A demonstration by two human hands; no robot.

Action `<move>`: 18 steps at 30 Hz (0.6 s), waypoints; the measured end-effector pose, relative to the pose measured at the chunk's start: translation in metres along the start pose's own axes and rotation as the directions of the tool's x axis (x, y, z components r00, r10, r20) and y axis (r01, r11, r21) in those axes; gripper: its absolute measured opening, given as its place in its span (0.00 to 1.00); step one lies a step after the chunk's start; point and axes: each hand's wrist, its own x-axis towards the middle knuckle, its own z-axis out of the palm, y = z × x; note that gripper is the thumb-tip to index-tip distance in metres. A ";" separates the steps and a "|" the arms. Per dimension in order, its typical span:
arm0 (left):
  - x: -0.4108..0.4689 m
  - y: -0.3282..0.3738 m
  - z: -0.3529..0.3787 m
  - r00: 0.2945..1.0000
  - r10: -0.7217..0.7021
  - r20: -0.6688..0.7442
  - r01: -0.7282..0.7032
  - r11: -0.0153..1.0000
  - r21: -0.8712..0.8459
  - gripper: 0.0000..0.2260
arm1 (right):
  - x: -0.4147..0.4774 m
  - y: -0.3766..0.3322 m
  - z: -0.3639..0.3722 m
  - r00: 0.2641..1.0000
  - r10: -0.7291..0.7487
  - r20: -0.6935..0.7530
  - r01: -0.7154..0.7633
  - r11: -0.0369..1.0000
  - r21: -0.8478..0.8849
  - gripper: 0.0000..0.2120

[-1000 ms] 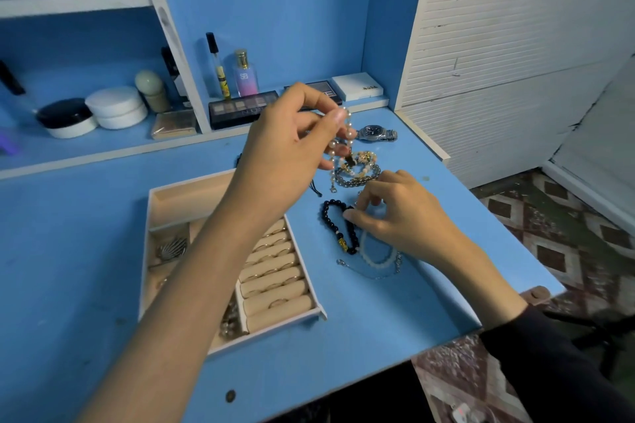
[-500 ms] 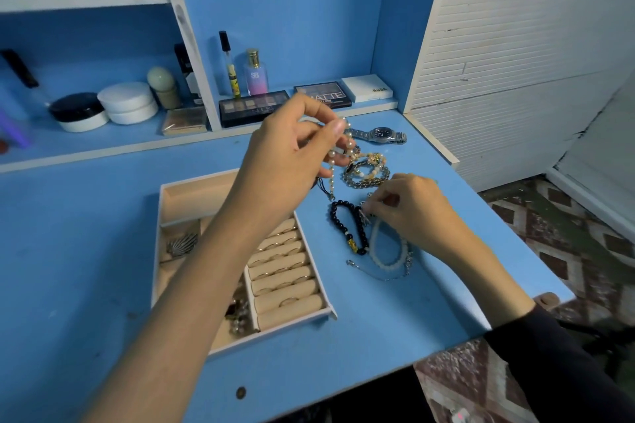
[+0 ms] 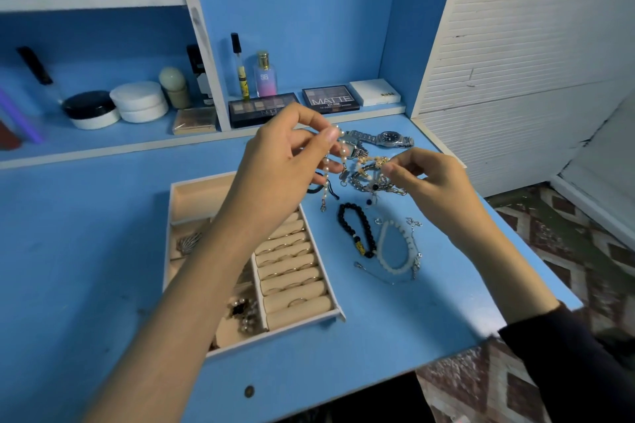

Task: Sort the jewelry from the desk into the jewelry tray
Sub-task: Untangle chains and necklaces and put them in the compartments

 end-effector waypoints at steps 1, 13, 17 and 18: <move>-0.001 0.000 -0.001 1.000 -0.002 -0.002 0.002 1.000 0.002 0.02 | 0.000 0.001 0.001 1.000 0.006 0.006 -0.005 1.000 -0.005 0.08; -0.007 0.000 -0.010 1.000 -0.018 -0.022 0.017 1.000 -0.026 0.02 | -0.001 -0.008 0.008 0.999 0.015 -0.047 -0.008 0.986 0.164 0.10; -0.009 0.001 -0.012 0.999 -0.023 -0.024 0.022 0.999 -0.035 0.03 | 0.000 -0.018 0.006 1.000 0.005 -0.030 0.004 0.957 0.289 0.06; -0.010 0.001 -0.012 0.999 -0.025 -0.026 0.025 0.999 -0.036 0.03 | 0.000 -0.020 0.006 1.000 0.008 -0.026 0.000 0.951 0.308 0.06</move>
